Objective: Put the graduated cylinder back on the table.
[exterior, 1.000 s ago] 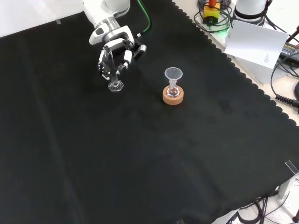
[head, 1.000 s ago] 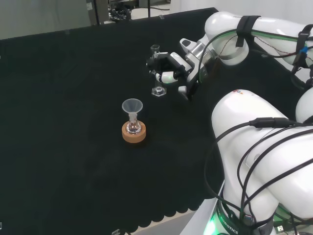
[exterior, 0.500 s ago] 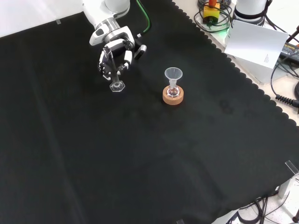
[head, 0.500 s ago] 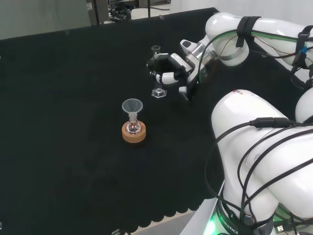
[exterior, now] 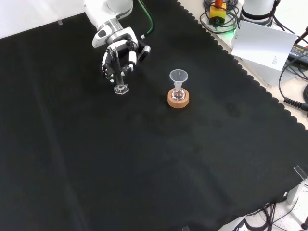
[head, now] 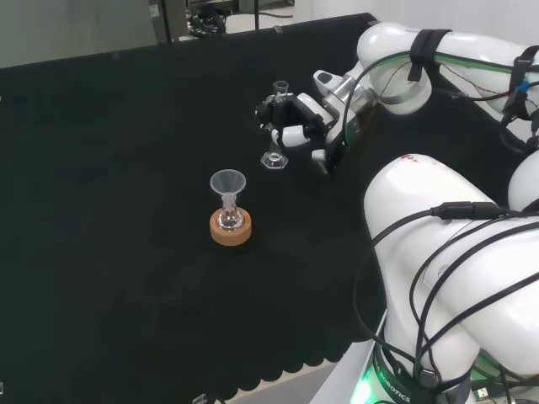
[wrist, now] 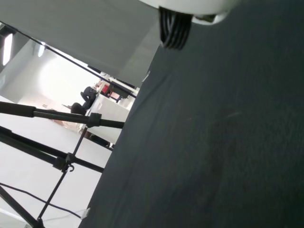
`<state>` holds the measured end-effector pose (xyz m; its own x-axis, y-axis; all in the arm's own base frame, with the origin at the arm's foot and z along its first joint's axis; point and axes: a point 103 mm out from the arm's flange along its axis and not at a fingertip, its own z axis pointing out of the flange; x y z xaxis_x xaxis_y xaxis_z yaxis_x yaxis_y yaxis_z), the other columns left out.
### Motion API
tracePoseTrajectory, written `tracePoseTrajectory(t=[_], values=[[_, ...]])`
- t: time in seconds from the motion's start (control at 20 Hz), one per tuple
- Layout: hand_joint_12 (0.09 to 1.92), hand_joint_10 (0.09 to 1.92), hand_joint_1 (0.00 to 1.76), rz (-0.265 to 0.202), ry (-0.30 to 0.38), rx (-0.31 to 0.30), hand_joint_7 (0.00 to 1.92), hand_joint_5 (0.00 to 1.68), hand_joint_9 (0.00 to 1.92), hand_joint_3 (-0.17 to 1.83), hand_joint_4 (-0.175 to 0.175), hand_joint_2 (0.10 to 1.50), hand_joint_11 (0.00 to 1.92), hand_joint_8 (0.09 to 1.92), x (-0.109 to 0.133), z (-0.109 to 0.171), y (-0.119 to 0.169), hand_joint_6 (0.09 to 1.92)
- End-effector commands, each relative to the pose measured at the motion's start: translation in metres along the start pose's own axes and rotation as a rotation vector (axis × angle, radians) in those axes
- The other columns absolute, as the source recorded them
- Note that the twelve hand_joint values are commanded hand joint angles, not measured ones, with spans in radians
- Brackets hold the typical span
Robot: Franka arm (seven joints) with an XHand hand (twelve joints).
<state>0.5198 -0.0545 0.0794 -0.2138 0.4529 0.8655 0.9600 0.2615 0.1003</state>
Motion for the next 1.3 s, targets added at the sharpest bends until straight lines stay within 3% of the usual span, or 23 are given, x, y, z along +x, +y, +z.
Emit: tracePoseTrajectory(t=[0.05,0.4,0.55,0.75,0.95,1.3], values=[[1.16,0.44,1.17,0.004,-0.013,-0.009,0.69,0.67,0.97,0.90,-0.090,0.67,0.75,0.67,0.001,-0.003,-0.002,0.84],[1.20,0.43,1.14,0.001,-0.030,0.006,0.66,0.65,0.94,0.90,-0.080,0.64,0.68,0.67,0.003,-0.008,-0.004,0.81],[1.25,0.44,1.08,-0.002,-0.044,0.023,0.59,0.56,0.87,0.87,-0.079,0.60,0.61,0.67,0.005,-0.011,-0.004,0.78],[1.33,0.58,0.98,0.000,-0.068,0.046,0.35,0.35,0.59,0.76,-0.086,0.56,0.39,0.71,0.010,-0.015,-0.006,0.57],[1.44,0.74,0.90,0.008,-0.102,0.051,0.10,0.25,0.29,0.63,-0.085,0.55,0.14,0.73,0.015,-0.022,-0.010,0.30],[1.48,0.80,0.87,0.011,-0.216,0.008,0.01,0.24,0.19,0.57,-0.085,0.56,0.03,0.74,0.046,-0.048,-0.026,0.14]])
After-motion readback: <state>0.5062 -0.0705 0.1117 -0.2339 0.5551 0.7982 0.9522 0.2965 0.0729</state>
